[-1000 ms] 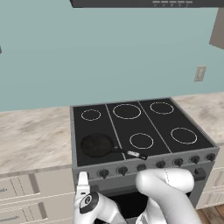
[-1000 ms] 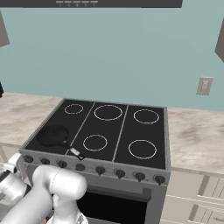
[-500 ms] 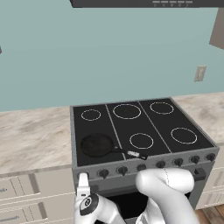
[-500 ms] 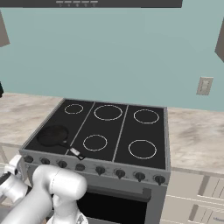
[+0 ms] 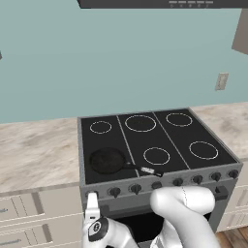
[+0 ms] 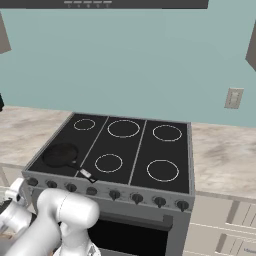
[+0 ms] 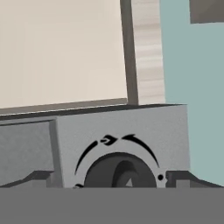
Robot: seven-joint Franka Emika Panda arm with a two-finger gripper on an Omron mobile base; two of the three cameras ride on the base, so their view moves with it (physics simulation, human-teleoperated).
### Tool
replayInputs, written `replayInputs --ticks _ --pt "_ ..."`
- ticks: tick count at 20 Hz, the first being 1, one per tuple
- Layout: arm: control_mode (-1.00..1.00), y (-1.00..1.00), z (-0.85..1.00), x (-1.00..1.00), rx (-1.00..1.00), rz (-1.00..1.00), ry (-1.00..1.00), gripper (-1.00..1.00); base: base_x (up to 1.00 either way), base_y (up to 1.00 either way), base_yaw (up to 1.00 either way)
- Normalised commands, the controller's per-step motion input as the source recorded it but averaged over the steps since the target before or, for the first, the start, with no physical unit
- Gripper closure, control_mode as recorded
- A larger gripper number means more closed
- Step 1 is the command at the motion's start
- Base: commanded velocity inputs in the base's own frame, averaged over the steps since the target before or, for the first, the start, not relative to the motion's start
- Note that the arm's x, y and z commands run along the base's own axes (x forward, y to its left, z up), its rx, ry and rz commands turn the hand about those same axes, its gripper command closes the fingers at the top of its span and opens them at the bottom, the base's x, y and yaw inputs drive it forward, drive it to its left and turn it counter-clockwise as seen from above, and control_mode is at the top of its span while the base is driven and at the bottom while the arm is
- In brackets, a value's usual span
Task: Turn off the front left burner of the stove.
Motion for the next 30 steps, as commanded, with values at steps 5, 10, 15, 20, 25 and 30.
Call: replayInputs --ticks 5,10,15,20,25,30 --pt "-1.0 0.0 0.14 0.0 0.0 0.0 -0.1 -1.0 0.0 0.0 0.0" --pt "-1.0 0.0 0.13 0.0 0.0 0.0 -0.07 -1.0 0.0 0.0 0.0" --pt "-1.0 0.0 0.1 0.0 0.0 0.0 -0.03 -1.0 0.0 0.0 0.0" --pt "-1.0 0.0 0.01 0.0 0.0 0.0 0.0 1.0 0.0 0.0 0.0" --pt "-1.0 0.0 0.0 0.05 0.0 0.0 0.0 1.0 0.0 0.0 0.0" --pt "-1.0 0.0 0.0 0.01 0.01 0.0 0.0 1.0 0.0 0.0 0.0"
